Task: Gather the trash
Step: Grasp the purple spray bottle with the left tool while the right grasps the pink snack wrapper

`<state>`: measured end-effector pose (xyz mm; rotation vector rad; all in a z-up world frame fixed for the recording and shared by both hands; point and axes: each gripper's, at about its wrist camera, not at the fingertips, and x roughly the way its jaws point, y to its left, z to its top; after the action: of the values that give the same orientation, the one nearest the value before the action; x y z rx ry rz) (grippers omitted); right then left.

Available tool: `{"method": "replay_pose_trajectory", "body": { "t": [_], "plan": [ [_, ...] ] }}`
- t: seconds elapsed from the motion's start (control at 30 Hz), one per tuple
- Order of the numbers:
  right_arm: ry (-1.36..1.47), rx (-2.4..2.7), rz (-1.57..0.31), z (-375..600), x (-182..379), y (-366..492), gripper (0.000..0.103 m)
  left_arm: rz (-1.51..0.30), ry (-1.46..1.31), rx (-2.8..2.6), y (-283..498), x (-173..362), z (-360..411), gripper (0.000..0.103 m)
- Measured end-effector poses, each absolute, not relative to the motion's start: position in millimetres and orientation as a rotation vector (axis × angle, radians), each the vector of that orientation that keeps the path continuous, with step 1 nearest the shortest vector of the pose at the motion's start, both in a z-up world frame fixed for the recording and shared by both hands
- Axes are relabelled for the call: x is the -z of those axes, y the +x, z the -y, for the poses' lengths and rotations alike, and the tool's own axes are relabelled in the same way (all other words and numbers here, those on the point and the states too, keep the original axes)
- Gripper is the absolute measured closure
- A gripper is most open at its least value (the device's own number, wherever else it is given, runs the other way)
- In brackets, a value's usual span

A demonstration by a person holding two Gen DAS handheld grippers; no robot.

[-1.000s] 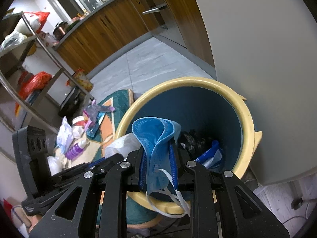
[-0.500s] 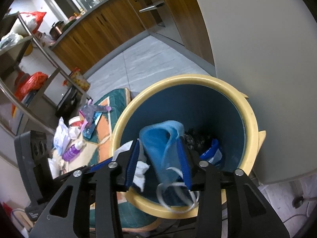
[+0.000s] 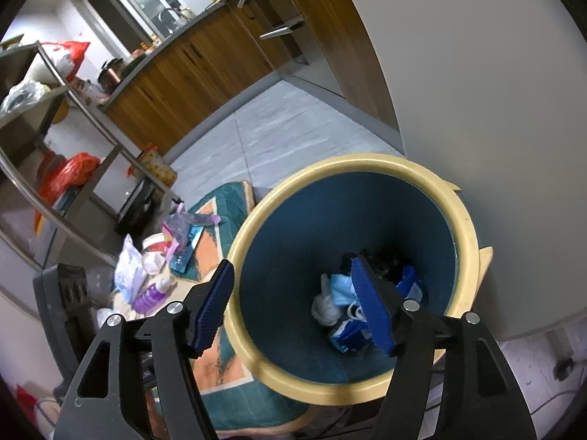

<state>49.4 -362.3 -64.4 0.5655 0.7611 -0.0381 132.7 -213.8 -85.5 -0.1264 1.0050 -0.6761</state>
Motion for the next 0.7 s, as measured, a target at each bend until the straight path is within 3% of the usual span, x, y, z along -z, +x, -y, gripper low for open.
{"method": "replay_pose_trajectory", "body": {
  "t": [0.7],
  "plan": [
    [0.477,-0.106,-0.787,295,41,70,0.026,-0.957,-0.077,0.497,121,50,81,0.044]
  ]
}}
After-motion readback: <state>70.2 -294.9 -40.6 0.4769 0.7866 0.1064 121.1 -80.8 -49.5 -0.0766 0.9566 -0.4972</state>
